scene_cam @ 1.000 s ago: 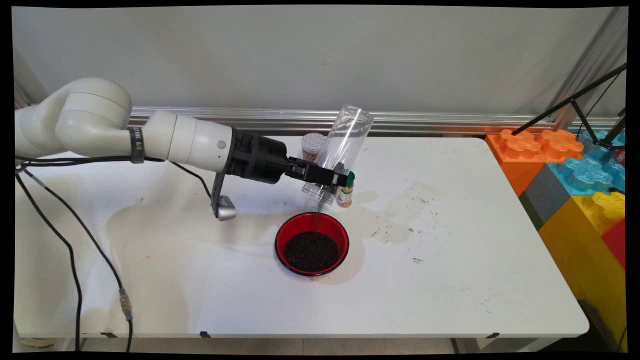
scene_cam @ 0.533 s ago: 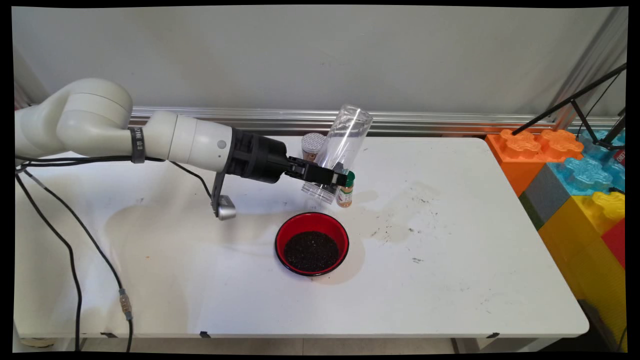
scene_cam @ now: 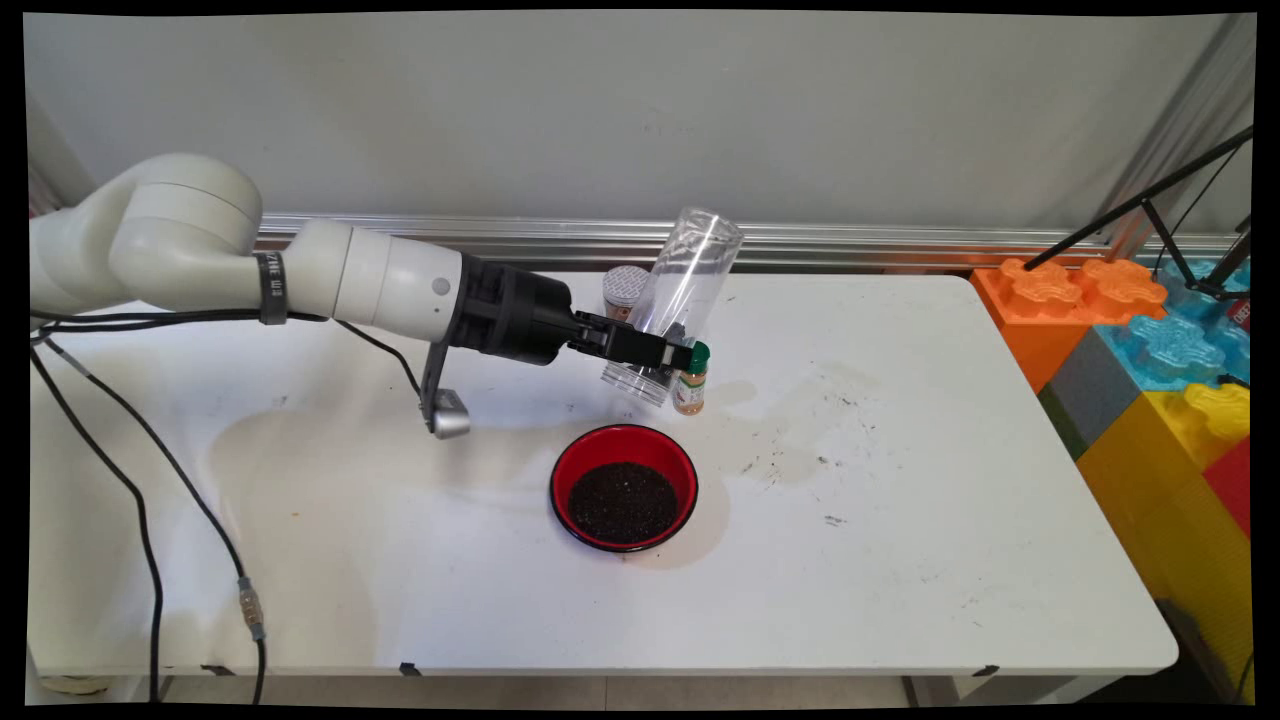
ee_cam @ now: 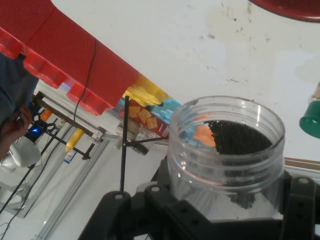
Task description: Pour the black seasoning powder in the red bowl
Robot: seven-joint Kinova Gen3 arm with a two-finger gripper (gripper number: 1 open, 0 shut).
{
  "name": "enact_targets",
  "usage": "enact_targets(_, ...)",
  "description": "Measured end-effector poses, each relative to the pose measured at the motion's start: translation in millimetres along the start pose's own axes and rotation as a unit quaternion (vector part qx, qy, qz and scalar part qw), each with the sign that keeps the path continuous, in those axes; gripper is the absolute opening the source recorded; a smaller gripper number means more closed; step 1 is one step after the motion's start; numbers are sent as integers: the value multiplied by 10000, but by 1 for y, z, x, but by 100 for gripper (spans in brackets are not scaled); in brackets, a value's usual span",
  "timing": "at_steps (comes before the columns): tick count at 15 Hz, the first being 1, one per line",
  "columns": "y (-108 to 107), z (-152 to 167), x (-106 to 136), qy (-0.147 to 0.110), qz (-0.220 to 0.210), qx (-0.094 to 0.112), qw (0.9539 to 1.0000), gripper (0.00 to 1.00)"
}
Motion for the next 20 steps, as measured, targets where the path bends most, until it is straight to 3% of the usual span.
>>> enact_targets(13, -5, -4, -8, 4, -194, -35, 9998, 0)
enact_targets(17, -6, -4, -11, 65, -545, -67, 9985, 0)
enact_targets(20, -8, -6, -15, 152, -983, -104, 9950, 0)
